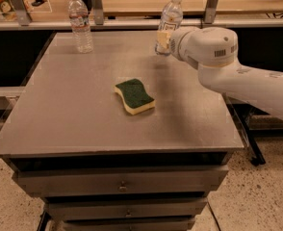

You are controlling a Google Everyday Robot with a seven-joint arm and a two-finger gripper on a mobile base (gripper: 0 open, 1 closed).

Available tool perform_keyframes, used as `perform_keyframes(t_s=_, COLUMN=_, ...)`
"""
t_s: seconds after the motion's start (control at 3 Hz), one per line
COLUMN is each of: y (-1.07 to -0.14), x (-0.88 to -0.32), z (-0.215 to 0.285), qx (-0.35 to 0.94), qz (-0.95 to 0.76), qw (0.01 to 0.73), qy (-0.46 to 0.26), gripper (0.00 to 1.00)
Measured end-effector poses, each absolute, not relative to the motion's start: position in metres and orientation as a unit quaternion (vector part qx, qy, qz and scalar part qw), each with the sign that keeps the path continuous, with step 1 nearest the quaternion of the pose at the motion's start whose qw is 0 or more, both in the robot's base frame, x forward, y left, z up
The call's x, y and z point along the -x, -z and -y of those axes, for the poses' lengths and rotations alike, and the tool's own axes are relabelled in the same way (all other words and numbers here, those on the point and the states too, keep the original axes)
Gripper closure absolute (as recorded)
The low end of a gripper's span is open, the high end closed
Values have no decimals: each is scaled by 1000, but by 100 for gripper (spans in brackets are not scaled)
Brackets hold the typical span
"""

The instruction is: Place blue plastic bottle upright

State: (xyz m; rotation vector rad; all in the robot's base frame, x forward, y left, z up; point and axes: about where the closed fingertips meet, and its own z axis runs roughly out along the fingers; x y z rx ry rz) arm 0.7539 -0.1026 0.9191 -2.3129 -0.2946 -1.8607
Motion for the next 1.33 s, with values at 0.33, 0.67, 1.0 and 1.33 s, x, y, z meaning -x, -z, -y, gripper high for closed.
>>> perform_keyframes(t_s=0.33, y=-914, x=-743, z=97, qx=771, qz=94, qw=87, qy=624, gripper=35)
perform_keyframes(t_s=0.67, y=-909, x=-733, z=94, qx=772, qz=97, qw=88, qy=622, gripper=12)
perform_keyframes(t_s=1.0, y=-906, x=-723, z=96, qx=775, qz=104, qw=82, qy=617, gripper=0)
perform_keyframes(t_s=1.33, y=-907, x=-718, z=98, qx=777, qz=109, qw=77, qy=615, gripper=0)
